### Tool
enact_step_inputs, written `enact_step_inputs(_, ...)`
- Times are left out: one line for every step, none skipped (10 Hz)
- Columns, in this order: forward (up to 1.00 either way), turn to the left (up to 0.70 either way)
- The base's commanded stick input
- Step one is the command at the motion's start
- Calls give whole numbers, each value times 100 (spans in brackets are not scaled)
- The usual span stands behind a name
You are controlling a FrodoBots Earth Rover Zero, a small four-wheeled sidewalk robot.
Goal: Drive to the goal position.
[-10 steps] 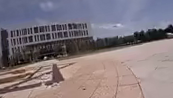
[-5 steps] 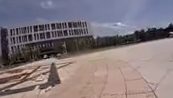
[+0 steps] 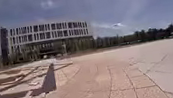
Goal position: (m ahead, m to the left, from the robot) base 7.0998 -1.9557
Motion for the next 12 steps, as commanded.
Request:
enact_step_inputs(70,0)
enact_step_inputs(70,0)
enact_step_inputs(70,0)
enact_step_inputs(70,0)
enact_step_inputs(70,0)
enact_step_inputs(70,0)
enact_step_inputs(70,0)
enact_step_inputs(70,0)
enact_step_inputs(70,0)
enact_step_inputs(70,0)
enact_step_inputs(70,0)
enact_step_inputs(70,0)
